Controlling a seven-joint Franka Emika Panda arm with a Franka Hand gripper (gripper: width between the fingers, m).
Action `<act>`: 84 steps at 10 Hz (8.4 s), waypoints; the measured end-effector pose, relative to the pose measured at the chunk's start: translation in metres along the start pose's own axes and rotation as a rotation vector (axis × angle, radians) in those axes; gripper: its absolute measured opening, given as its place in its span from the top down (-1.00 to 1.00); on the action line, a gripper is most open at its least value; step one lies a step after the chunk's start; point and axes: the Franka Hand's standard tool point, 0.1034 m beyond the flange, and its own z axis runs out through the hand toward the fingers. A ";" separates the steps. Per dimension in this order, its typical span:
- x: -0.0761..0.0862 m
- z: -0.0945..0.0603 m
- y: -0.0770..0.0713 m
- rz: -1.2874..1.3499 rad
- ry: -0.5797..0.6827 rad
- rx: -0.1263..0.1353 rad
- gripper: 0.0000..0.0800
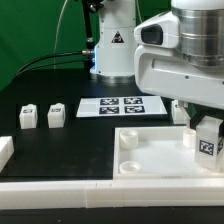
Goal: Assemble one leg
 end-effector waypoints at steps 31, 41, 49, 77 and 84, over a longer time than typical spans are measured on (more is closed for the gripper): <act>-0.009 0.006 -0.002 -0.888 0.009 -0.034 0.26; -0.016 0.009 -0.005 0.266 0.015 -0.010 0.26; -0.016 0.012 -0.005 -0.032 0.008 -0.018 -0.61; -0.008 0.014 -0.003 0.168 0.038 -0.020 0.26; -0.008 0.014 -0.002 0.133 0.032 -0.022 -0.52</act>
Offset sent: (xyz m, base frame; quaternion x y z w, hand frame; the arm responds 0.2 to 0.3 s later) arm -0.0054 0.0024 -0.0015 0.0047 0.0176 0.2414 0.9703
